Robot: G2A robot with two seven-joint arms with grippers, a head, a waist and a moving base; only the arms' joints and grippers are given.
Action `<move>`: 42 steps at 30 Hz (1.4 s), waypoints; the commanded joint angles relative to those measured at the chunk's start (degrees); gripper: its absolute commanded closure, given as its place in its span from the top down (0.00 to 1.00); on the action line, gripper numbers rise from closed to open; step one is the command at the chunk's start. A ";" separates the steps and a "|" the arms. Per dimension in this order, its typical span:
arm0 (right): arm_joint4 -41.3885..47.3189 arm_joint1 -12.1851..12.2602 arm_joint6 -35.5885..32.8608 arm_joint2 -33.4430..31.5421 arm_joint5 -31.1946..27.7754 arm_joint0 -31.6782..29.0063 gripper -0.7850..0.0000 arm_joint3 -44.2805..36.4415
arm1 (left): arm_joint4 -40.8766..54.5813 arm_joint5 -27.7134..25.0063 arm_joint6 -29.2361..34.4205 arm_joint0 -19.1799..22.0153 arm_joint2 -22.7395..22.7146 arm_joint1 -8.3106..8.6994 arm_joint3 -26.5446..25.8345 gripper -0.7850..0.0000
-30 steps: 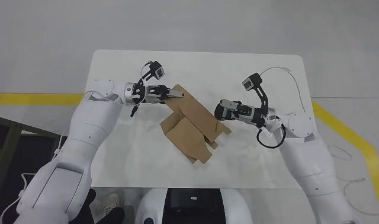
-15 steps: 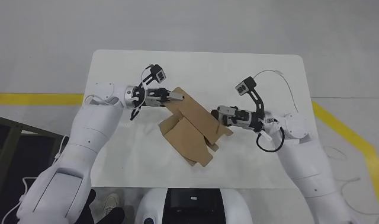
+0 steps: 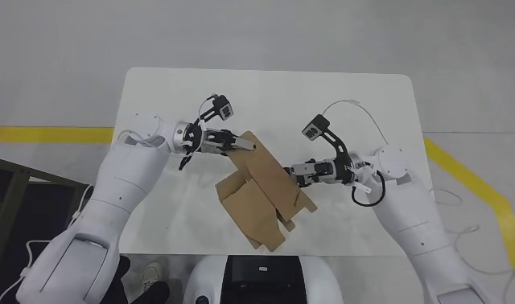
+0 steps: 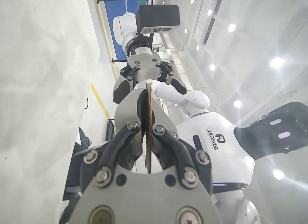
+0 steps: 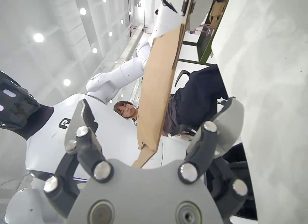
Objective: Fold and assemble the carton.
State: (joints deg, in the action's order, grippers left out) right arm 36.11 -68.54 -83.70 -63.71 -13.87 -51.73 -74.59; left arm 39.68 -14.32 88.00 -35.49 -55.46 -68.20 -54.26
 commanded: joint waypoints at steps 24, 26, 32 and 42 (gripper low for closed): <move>0.92 0.18 -4.30 3.31 1.15 0.77 0.18 1.01 | 2.55 -1.96 0.00 1.88 5.64 2.13 -0.50 0.00; 0.94 0.17 -4.30 3.63 1.17 0.91 0.05 1.14 | 2.65 -1.96 0.00 1.95 5.78 2.19 -0.68 0.00; 1.06 0.22 -4.30 4.25 1.09 1.17 0.00 1.37 | 3.04 -1.96 0.00 2.04 6.10 2.33 -1.01 0.00; 0.48 0.29 -2.75 4.32 1.00 1.69 0.00 1.73 | 4.79 -2.58 -0.62 2.96 3.83 2.83 2.27 1.00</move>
State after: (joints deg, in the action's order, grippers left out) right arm 36.77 -68.28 -86.85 -59.29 -13.02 -50.09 -72.91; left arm 44.62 -16.48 87.81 -32.75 -51.03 -65.48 -52.83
